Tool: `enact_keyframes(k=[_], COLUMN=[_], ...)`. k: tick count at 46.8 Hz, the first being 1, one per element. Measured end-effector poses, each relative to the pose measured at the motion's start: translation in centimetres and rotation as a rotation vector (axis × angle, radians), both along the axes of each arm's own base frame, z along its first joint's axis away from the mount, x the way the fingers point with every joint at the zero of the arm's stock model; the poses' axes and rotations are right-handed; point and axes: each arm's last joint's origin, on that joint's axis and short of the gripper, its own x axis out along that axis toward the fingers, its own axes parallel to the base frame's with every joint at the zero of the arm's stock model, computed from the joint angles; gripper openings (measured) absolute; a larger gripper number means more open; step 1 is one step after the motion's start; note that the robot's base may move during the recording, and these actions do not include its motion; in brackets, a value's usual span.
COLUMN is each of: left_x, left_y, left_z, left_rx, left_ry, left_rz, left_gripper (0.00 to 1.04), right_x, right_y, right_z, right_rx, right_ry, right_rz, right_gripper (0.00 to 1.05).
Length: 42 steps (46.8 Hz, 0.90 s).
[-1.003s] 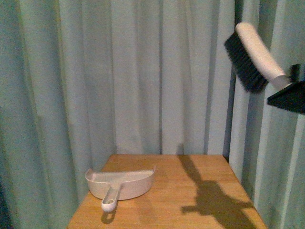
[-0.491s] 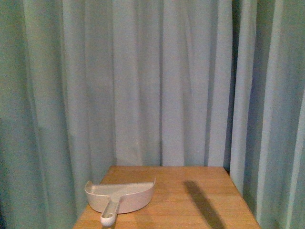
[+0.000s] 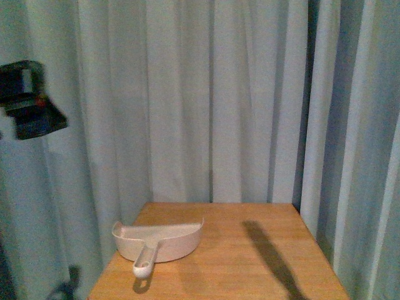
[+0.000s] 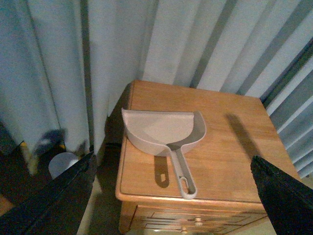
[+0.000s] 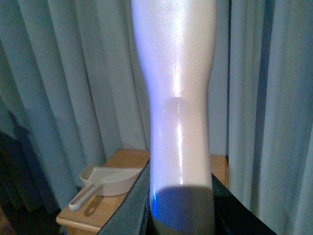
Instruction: Clean up trash
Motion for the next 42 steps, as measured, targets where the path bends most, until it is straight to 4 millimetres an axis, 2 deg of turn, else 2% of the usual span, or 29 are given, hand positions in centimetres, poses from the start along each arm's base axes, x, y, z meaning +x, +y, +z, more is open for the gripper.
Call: enact_keyframes(k=[3, 5, 10, 14, 17, 22, 26, 42], left_x=[3.6, 5.3, 7.7, 10.1, 11.7, 13.7, 14.9, 17.0], left_y=[-2.6, -4.2, -6.8, -9.6, -10.8, -11.4, -11.3, -10.2], left_z=[-0.1, -0.5, -2.0, -4.9, -7.3, -10.6, -12.2, -16.2], left_rx=[0.01, 0.022, 0.059, 0.148, 0.212, 0.273, 0.3, 0.346], left_ry=[0.051, 0.08, 0.134, 0.207, 0.255, 0.31, 0.337, 0.409], left_rz=[-0.057, -0.078, -0.117, -0.137, -0.14, -0.127, -0.112, -0.092], left_gripper=[0.97, 0.97, 0.97, 0.97, 0.97, 0.97, 0.97, 0.97], right_x=[0.0, 0.0, 0.0, 0.0, 0.0, 0.0, 0.0, 0.0], right_y=[0.0, 0.0, 0.0, 0.0, 0.0, 0.0, 0.0, 0.0], right_z=[0.0, 0.0, 0.0, 0.0, 0.0, 0.0, 0.0, 0.0], right_rx=[0.0, 0.0, 0.0, 0.0, 0.0, 0.0, 0.0, 0.0], right_ry=[-0.001, -0.001, 0.0, 0.0, 0.0, 0.0, 0.0, 0.0], right_rz=[0.0, 0.0, 0.0, 0.0, 0.0, 0.0, 0.0, 0.0], right_gripper=[0.19, 0.19, 0.19, 0.19, 0.19, 0.19, 0.19, 0.19])
